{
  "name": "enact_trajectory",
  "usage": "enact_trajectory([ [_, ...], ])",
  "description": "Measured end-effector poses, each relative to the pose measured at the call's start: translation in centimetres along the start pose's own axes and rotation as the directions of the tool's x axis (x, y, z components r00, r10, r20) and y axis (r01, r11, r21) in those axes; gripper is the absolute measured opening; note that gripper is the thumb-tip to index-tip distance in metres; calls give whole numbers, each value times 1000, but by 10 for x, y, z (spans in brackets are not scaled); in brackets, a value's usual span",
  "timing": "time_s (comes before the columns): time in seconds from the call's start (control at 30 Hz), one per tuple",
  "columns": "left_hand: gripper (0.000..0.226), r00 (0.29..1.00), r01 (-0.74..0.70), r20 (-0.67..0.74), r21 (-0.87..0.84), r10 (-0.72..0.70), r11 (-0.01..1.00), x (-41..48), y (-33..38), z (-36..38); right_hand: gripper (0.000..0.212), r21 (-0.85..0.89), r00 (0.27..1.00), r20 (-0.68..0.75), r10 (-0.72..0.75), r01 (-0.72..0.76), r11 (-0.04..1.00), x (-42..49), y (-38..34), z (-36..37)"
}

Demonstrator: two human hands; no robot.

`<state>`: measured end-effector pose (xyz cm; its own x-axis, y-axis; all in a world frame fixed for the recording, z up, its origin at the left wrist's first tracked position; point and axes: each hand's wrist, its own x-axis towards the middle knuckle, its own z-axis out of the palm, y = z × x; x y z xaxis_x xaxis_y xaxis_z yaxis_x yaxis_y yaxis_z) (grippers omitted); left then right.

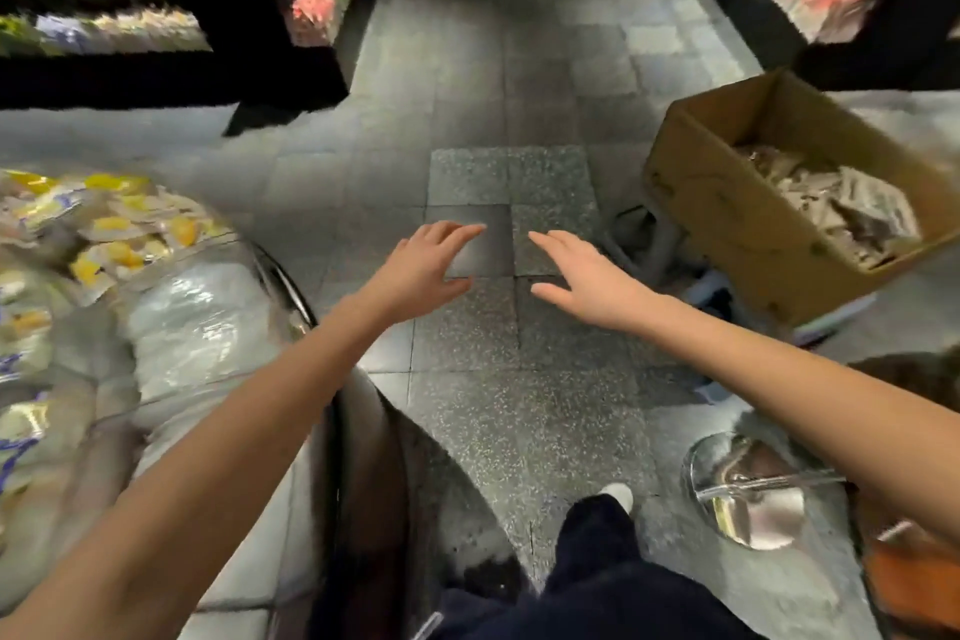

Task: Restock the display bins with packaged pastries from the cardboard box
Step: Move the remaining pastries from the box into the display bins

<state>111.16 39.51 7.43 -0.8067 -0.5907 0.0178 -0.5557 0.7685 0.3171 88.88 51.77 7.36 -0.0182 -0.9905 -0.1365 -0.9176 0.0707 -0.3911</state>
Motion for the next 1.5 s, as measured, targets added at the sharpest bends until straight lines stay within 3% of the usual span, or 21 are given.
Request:
enact_trajectory([
  [0.33,63,951,-281,124,-39,284,959,260,167,65,71,129,918,-55,392,-383,915,-67,252,-100],
  [0.57,63,892,-400,194,-82,408,913,369,246,107,69,223,851,-72,520,-494,840,-87,358,-137],
  [0.97,65,838,-429,276,-202,472,880,522,254,154,65,290,780,31,625,-605,742,-28,465,-146],
  [1.33,61,715,-508,446,-197,539,838,718,256,178,64,381,616,44,787,-738,557,62,559,-170],
  [1.5,59,621,-539,544,-226,564,811,769,260,209,65,398,569,97,817,-774,492,84,596,-169],
])
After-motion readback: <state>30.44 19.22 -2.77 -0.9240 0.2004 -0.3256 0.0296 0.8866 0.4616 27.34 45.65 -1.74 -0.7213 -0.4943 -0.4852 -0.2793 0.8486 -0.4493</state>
